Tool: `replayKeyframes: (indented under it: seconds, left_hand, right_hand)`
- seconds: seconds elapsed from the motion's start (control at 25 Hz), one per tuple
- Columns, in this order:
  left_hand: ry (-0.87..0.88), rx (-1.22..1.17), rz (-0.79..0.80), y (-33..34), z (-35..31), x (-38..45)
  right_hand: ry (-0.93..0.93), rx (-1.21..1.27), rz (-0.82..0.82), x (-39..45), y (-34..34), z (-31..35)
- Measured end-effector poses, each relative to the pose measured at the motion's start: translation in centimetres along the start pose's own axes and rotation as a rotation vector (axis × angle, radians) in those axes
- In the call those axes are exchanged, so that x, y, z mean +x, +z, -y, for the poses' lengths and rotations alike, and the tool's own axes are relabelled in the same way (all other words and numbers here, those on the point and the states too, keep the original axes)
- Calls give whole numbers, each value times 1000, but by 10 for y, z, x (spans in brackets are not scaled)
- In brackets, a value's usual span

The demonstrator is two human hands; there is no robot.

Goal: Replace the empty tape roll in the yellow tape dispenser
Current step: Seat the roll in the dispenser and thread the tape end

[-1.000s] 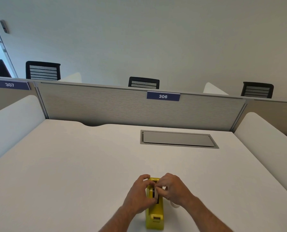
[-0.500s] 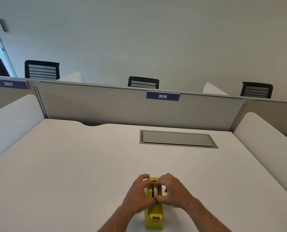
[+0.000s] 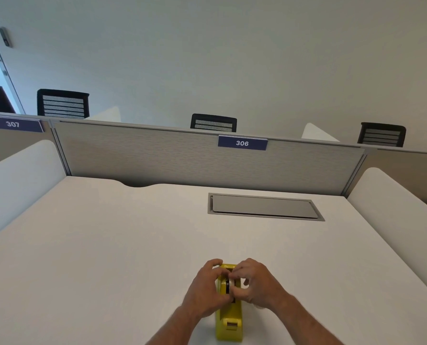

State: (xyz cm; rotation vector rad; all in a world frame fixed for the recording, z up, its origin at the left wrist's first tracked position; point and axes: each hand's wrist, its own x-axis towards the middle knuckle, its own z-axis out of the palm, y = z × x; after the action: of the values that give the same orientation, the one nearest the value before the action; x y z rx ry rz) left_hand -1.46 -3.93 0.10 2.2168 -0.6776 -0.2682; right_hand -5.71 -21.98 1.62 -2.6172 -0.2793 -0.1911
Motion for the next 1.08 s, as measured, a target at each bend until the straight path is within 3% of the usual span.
replayKeyframes:
  seconds: [1.08]
  left_hand:
    - [-8,1,-1,3,4,1]
  right_hand:
    - [6,-2,-20,1,4,-6]
